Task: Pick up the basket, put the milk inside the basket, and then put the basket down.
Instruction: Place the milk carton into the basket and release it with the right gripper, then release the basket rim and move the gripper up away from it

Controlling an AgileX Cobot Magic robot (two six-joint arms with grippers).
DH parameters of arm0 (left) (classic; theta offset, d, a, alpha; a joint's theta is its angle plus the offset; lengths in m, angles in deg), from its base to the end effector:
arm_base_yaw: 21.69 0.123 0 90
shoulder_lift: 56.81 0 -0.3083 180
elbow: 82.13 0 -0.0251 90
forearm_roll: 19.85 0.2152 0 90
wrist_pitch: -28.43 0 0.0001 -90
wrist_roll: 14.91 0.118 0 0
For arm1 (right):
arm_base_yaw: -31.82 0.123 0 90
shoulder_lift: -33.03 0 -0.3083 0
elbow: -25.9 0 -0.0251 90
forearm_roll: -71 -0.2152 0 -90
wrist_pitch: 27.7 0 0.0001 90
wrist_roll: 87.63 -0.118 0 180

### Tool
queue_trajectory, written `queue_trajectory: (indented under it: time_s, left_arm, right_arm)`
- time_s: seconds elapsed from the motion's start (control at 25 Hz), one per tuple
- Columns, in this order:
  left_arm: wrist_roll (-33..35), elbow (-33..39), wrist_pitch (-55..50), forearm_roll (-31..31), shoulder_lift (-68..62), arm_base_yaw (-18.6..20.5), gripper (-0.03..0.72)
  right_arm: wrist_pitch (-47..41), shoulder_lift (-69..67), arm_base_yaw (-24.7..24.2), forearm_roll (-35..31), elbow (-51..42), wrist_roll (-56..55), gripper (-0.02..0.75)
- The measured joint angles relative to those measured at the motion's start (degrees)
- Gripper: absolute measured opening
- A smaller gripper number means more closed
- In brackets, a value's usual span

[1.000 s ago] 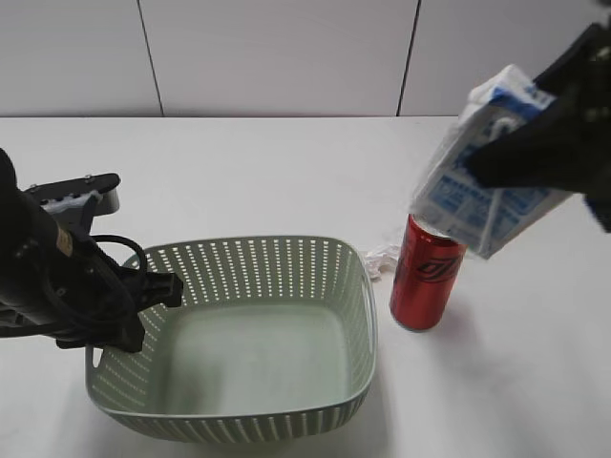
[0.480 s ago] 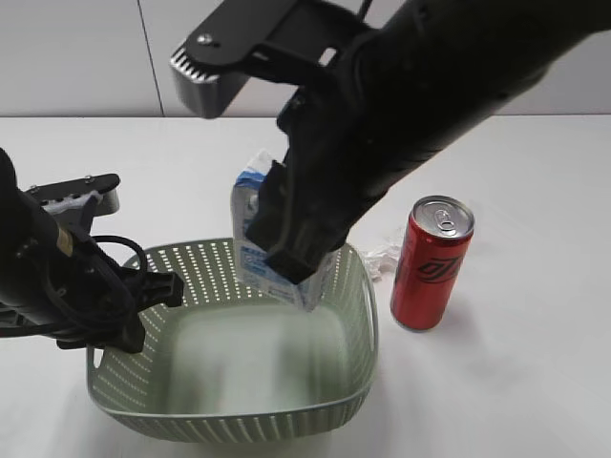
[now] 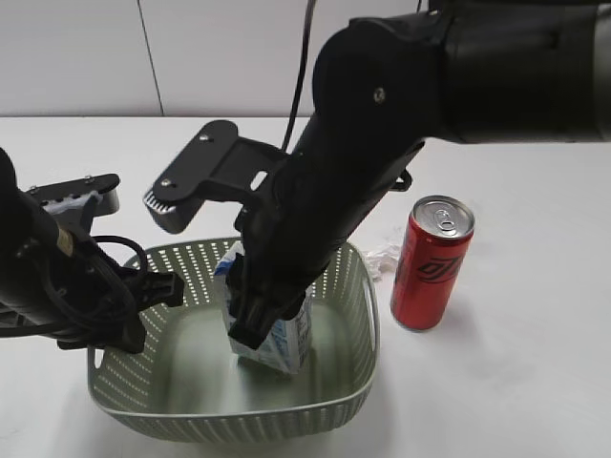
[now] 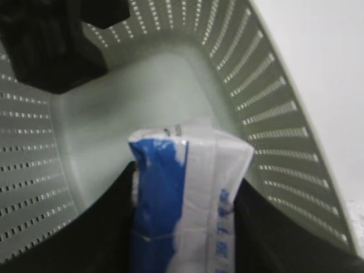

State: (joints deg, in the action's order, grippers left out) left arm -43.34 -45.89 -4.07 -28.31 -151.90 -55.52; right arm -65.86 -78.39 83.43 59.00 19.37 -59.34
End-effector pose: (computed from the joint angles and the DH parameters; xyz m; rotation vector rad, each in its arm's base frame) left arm 0.1931 -0.1407 0.1940 -0.0280 2.9314 -0.3367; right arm 0.2135 0.2939 0.2248 -1.6155 2.2229 0.3385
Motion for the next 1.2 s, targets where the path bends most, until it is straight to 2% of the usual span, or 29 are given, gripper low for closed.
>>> queue_trajectory:
  time_s: [0.16, 0.28, 0.36, 0.56, 0.76, 0.92, 1.04, 1.2]
  left_arm:
    - [0.0, 0.0, -0.1, 0.0, 0.0, 0.0, -0.002]
    - [0.0, 0.1, -0.8, 0.6, -0.3, 0.0, -0.002]
    - [0.0, 0.2, -1.5, 0.7, -0.4, 0.0, -0.002]
    - [0.1, 0.2, -1.8, 0.6, -0.5, 0.0, -0.002]
    - [0.2, 0.2, -2.3, 0.7, -0.5, 0.0, -0.002]
    - [0.2, 0.2, -3.2, 0.7, -0.5, 0.0, -0.002]
    - [0.2, 0.2, -3.4, 0.7, -0.5, 0.0, -0.002]
    - [0.1, 0.2, -4.2, 0.6, -0.5, 0.0, -0.002]
  right_arm:
    - [0.1, -0.1, 0.1, -1.1, 0.0, 3.6, 0.331]
    - [0.3, -0.1, 0.1, -1.4, 0.1, 4.6, 0.487]
    - [0.2, -0.1, 0.1, -1.4, 0.1, 4.8, 0.552]
    - [0.2, 1.5, 0.1, -1.5, 0.1, 4.9, 0.578]
    - [-1.9, 9.5, 0.1, -1.5, 0.1, 4.3, 0.58]
    - [-3.1, 15.7, -0.5, 0.0, 0.1, -2.9, 0.58]
    - [-4.9, 17.9, -3.9, 2.5, 0.2, -11.0, 0.58]
    - [-10.0, 18.2, -14.0, 3.3, 0.2, -15.1, 0.58]
